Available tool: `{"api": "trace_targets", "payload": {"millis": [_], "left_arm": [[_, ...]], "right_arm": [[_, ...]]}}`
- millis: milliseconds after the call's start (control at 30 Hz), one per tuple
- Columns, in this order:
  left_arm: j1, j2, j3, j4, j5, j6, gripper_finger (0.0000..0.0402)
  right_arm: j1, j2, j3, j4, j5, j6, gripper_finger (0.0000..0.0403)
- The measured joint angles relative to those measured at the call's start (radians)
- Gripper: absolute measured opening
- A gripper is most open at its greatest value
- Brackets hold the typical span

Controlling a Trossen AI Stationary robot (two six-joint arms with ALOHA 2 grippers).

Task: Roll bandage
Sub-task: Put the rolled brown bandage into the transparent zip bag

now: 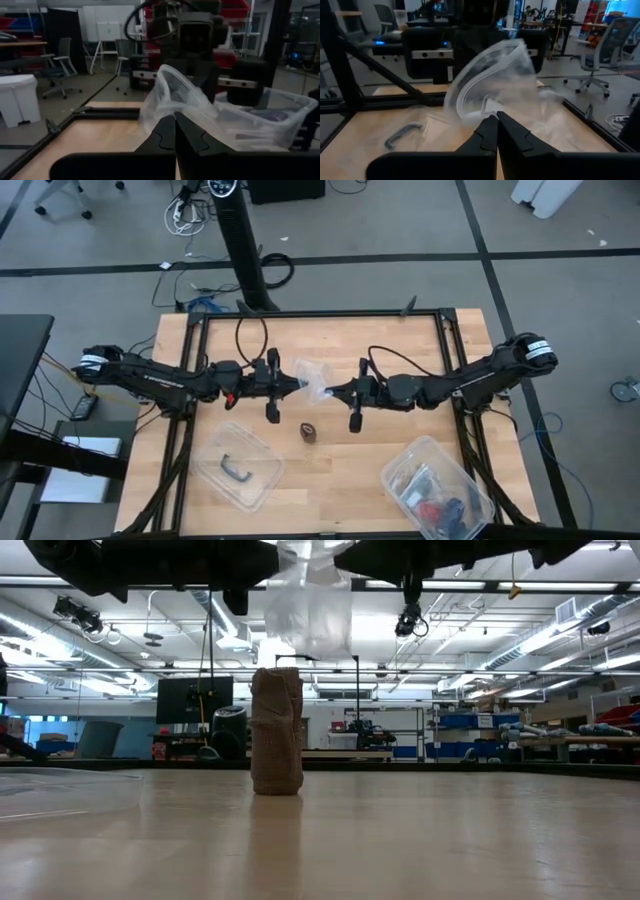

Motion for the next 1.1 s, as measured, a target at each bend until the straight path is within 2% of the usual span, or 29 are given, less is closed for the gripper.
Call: {"api": "trace_targets", "payload": {"millis": [300,433,633,833,1100], "left_arm": [[-0.020,-0.001,0.000,0.053,0.000,0.020,0.0000],[-0.021,0.011,0.002,0.167,0.000,0.022,0.0000],[-0.028,0.028,0.002,0.150,0.011,0.020,0.0000],[-0.033,0.051,0.001,0.127,-0.019,0.017,0.0000],[-0.077,0.052,-0.031,0.126,-0.075,0.009,0.0000]], "right_arm": [[0.037,-0.004,0.060,-0.126,0.027,0.008,0.0002],[0.019,0.010,0.061,-0.100,0.047,0.025,0.0006],[-0.007,0.025,0.061,-0.085,0.008,0.050,0.0003],[0.026,0.011,0.061,-0.083,0.006,0.035,0.0002],[0.117,-0.033,0.061,-0.152,0.188,-0.008,0.0001]]}}
